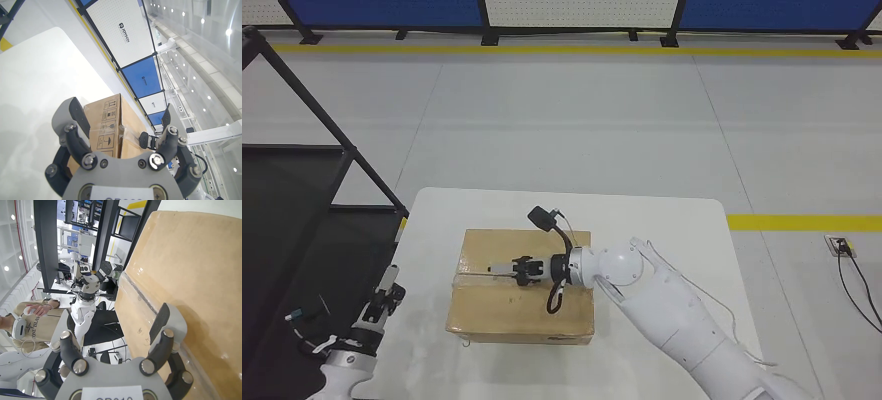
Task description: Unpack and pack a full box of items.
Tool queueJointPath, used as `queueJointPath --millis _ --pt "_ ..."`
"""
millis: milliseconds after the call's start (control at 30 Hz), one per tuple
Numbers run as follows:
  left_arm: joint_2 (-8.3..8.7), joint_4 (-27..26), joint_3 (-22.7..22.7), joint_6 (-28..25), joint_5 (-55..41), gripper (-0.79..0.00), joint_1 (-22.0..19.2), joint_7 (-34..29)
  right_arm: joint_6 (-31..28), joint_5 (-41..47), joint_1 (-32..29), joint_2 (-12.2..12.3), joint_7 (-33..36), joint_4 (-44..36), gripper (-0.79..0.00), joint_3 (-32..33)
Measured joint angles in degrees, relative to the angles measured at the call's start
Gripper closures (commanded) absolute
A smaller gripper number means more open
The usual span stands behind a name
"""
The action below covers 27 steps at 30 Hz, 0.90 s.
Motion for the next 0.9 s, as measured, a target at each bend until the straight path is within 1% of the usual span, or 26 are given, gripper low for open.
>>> queueJointPath --millis 367,600,900 --pt "-0.17 0.32 -1.45 -0.74 -1.33 -0.785 1.46 0.31 -1.31 1.49 4.7 -5.44 -0.58 7.72 -0.785 -5.68" --pt "-0.31 0.79 -1.96 -1.1 -1.91 -0.785 2.37 0.43 -2.87 2.54 6.85 -8.68 0.05 11.95 -0.785 -7.89" --pt "-0.46 0.87 -1.98 -1.34 -1.69 -0.785 2.82 0.26 -5.29 3.22 8.64 -11.85 0.97 16.86 -0.785 -9.02"
